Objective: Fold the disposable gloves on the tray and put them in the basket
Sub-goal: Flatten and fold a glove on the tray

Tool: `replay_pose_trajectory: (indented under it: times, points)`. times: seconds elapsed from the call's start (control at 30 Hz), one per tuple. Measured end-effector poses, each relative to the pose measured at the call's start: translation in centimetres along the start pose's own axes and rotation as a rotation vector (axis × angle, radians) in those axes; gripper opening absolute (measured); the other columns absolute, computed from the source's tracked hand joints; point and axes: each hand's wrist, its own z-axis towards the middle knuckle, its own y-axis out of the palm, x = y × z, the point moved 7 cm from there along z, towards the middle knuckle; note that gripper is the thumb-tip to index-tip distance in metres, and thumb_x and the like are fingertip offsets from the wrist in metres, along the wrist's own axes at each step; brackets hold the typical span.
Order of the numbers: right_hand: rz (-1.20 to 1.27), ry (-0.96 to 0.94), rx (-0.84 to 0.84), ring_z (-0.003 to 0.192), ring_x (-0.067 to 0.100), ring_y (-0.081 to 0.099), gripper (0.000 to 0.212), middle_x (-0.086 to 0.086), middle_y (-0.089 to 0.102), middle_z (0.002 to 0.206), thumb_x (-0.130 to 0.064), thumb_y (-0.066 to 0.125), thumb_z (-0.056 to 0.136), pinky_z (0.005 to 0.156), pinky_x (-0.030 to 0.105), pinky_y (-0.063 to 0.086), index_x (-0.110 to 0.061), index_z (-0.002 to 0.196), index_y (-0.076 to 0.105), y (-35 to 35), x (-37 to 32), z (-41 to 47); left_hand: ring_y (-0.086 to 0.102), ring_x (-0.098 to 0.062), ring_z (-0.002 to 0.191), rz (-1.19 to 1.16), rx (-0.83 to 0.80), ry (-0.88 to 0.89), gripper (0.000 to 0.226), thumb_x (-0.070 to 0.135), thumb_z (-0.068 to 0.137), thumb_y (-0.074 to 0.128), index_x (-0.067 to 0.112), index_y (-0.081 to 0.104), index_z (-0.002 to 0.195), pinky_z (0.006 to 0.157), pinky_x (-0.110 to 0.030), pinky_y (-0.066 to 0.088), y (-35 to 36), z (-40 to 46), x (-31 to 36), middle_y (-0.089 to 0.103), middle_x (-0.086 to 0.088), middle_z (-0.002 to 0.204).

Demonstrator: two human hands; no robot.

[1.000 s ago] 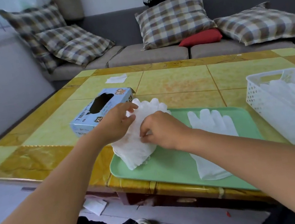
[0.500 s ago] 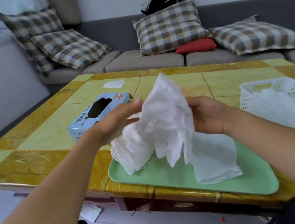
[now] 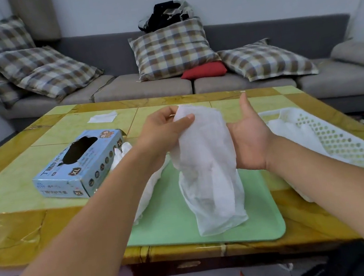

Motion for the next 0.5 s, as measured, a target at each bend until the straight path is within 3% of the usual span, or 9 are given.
replay_pose_trajectory:
  times: [0.07, 0.1, 0.17, 0.2, 0.3, 0.37, 0.5]
  points:
    - [-0.042, -0.048, -0.011, 0.138, 0.035, 0.051, 0.115, 0.017, 0.054, 0.147, -0.096, 0.025, 0.074, 0.117, 0.051, 0.037, -0.01, 0.145, 0.055, 0.3, -1.0, -1.1, 0.072, -0.025, 0.08, 0.023, 0.0, 0.023, 0.009, 0.012, 0.089, 0.075, 0.014, 0.067, 0.093, 0.077, -0.042, 0.06, 0.7, 0.1, 0.3, 0.077, -0.012, 0.093]
    - [-0.126, -0.099, 0.043, 0.135, 0.032, 0.054, 0.097, 0.016, 0.058, 0.143, -0.085, 0.035, 0.083, 0.115, 0.047, 0.04, -0.012, 0.143, 0.058, 0.0, -1.6, -1.7, 0.071, -0.025, 0.079, 0.037, -0.032, 0.021, 0.01, 0.014, 0.089, 0.076, 0.014, 0.067, 0.094, 0.072, -0.04, 0.06, 1.2, 0.2, 0.5, 0.077, -0.012, 0.094]
    - [-0.351, -0.221, 0.221, 0.121, 0.029, 0.065, 0.051, 0.016, 0.068, 0.129, -0.047, 0.053, 0.1, 0.102, 0.04, 0.052, -0.007, 0.131, 0.066, -1.2, -3.0, -2.6, 0.07, -0.019, 0.075, 0.093, -0.133, -0.032, 0.018, 0.027, 0.089, 0.076, 0.015, 0.067, 0.099, 0.059, -0.026, 0.055, 2.3, -0.1, 0.5, 0.076, -0.008, 0.092]
    - [-0.411, -0.264, 0.286, 0.117, 0.03, 0.067, 0.038, 0.017, 0.07, 0.125, -0.03, 0.057, 0.102, 0.097, 0.04, 0.055, -0.003, 0.127, 0.067, -1.7, -3.6, -3.0, 0.069, -0.015, 0.073, 0.124, -0.174, -0.08, 0.027, 0.037, 0.089, 0.075, 0.014, 0.069, 0.102, 0.056, -0.023, 0.052, 2.8, -0.2, 0.5, 0.076, -0.003, 0.091]
    - [-0.462, -0.256, 0.274, 0.109, 0.029, 0.071, 0.028, 0.018, 0.072, 0.119, -0.012, 0.061, 0.099, 0.093, 0.038, 0.059, 0.0, 0.123, 0.068, -2.0, -3.6, -4.1, 0.074, -0.016, 0.084, 0.101, -0.234, -0.264, 0.049, 0.05, 0.083, 0.074, 0.011, 0.074, 0.112, 0.064, -0.025, 0.057, 3.7, -0.6, -0.4, 0.078, -0.002, 0.101]
    - [-0.497, -0.224, 0.242, 0.107, 0.03, 0.071, 0.028, 0.018, 0.072, 0.119, -0.007, 0.063, 0.095, 0.092, 0.039, 0.059, -0.003, 0.122, 0.069, -1.7, -3.3, -4.5, 0.074, -0.021, 0.096, 0.052, -0.299, -0.363, 0.051, 0.045, 0.078, 0.075, 0.01, 0.073, 0.115, 0.076, -0.031, 0.061, 4.2, -0.9, -0.9, 0.076, -0.006, 0.11]
    - [-0.469, -0.132, 0.214, 0.117, 0.031, 0.067, 0.034, 0.018, 0.069, 0.127, -0.006, 0.064, 0.094, 0.1, 0.042, 0.055, -0.004, 0.128, 0.067, -2.2, -2.6, -4.3, 0.073, -0.023, 0.096, 0.046, -0.394, -0.499, 0.041, 0.035, 0.084, 0.071, 0.01, 0.07, 0.117, 0.083, -0.034, 0.061, 4.5, -1.5, -1.9, 0.075, -0.01, 0.113]
